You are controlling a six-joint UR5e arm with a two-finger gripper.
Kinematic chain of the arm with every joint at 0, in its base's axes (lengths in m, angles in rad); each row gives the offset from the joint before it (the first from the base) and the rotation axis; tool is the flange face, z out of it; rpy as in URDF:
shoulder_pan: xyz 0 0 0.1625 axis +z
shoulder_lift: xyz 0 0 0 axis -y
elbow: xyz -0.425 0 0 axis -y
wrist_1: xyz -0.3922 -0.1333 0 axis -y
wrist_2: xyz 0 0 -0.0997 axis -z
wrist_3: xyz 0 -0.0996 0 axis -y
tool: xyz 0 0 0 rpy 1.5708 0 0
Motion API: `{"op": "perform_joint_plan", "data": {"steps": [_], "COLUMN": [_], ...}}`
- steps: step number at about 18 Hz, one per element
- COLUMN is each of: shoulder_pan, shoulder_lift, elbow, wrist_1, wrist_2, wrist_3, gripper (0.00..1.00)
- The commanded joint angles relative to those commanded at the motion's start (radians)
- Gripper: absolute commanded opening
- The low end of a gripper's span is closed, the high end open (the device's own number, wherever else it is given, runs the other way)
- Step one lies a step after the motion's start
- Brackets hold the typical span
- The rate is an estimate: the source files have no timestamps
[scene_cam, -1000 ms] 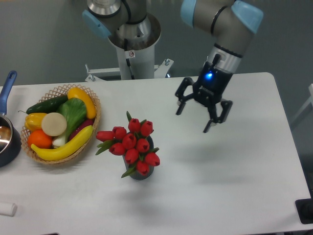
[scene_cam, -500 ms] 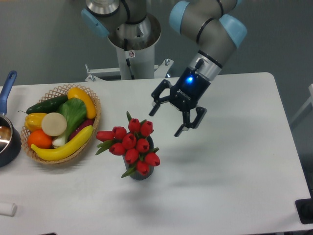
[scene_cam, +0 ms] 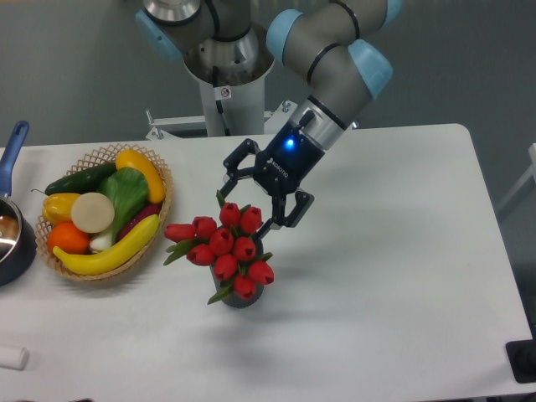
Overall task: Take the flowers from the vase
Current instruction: 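Lower the open gripper around the tulip stems above the vase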
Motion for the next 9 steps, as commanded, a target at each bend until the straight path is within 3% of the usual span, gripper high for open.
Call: {"op": "perform_joint_plan", "data": {"steps": [9], "shoulder_pan": [-0.002], "shoulder_lift": [-0.032], "elbow": [0.014], "wrist_1": [0.012], "wrist_2": [-0.003], "wrist_3": [0.0], "gripper": [1.0]}}
